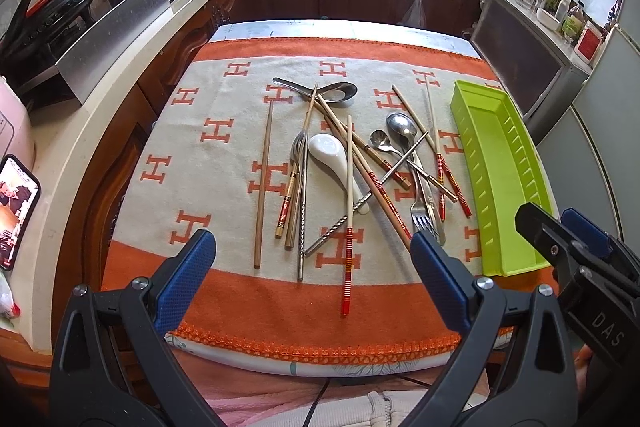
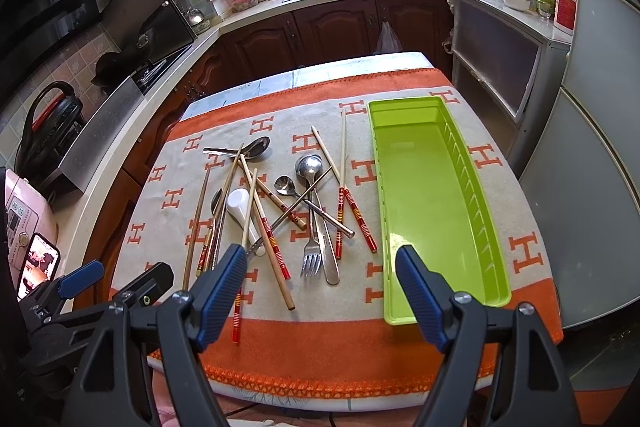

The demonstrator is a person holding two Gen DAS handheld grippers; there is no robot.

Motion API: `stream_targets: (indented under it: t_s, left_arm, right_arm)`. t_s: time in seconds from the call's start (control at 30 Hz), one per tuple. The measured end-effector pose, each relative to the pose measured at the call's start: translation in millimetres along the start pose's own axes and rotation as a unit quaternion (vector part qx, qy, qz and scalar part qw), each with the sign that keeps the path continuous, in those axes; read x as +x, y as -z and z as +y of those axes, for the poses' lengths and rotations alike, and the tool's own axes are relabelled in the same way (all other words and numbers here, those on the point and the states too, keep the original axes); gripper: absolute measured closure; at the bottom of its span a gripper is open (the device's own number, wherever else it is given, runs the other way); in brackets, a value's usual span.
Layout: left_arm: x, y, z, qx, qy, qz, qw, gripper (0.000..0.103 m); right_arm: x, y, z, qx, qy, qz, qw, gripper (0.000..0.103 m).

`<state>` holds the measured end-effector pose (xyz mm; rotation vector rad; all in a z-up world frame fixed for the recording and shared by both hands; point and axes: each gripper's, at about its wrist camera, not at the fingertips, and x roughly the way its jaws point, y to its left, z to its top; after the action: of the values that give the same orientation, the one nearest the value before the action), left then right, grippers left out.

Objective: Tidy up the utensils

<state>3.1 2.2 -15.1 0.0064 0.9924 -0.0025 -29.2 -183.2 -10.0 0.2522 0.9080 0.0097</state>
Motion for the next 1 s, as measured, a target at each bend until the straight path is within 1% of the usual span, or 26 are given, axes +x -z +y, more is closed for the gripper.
stream_targets:
  t_s: [1.0]
  left_arm:
    - [0.5, -0.7, 0.8, -0.001, 0.001, 0.002, 1.0, 0.006]
  right_arm:
    - [2.9, 1.8, 0.5, 0.002, -0.004, 0.005, 1.0, 0.026]
